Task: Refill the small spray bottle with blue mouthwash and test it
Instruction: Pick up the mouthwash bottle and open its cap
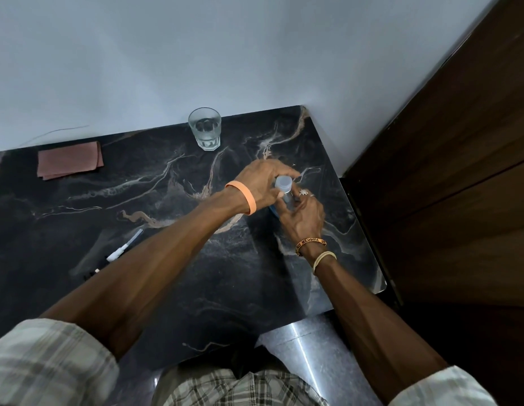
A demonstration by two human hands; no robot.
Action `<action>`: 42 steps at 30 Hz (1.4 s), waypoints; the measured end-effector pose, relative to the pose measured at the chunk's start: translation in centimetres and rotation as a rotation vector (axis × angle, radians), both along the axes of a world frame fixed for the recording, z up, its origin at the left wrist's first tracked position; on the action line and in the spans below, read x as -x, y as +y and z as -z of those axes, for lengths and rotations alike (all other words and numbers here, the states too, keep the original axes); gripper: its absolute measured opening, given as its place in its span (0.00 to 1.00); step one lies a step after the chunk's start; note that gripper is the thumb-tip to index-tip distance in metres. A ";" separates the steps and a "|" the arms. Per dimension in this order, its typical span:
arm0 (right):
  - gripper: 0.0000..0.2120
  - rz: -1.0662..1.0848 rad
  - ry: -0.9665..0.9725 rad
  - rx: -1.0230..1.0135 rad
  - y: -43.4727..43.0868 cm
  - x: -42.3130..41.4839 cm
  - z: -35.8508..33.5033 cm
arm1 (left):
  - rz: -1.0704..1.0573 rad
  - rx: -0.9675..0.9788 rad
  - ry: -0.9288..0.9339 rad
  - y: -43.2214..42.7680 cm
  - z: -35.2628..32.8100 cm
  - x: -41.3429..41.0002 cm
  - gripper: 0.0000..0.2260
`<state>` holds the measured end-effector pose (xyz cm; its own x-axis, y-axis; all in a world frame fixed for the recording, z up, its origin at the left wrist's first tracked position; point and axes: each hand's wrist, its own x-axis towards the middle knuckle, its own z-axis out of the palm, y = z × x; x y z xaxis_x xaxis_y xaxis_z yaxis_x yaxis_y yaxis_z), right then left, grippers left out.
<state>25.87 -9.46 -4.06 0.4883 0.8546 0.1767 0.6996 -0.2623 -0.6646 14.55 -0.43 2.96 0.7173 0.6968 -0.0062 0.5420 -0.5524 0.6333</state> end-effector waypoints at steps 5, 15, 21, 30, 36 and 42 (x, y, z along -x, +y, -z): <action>0.20 -0.021 0.021 -0.002 0.0 0.1 -0.1 | -0.023 0.007 0.059 0.5 0.3 0.1 0.31; 0.21 0.003 0.055 0.070 0.0 -0.1 -0.8 | -0.132 0.120 -0.097 0.4 1.8 0.0 0.23; 0.23 -0.071 0.052 0.105 0.0 -0.6 -1.7 | -0.188 0.181 -0.156 0.2 1.8 -0.3 0.20; 0.36 -0.079 0.037 0.156 -0.6 -0.6 -3.6 | -0.217 0.183 -0.231 -0.1 0.9 -0.2 0.19; 0.28 -0.108 0.046 -0.039 -1.5 -1.1 -6.5 | -0.269 0.196 -0.283 0.2 -0.2 0.1 0.20; 0.16 -0.135 0.081 -0.216 -2.1 -1.5 -9.4 | -0.272 0.080 -0.389 -1.0 -3.2 -0.7 0.19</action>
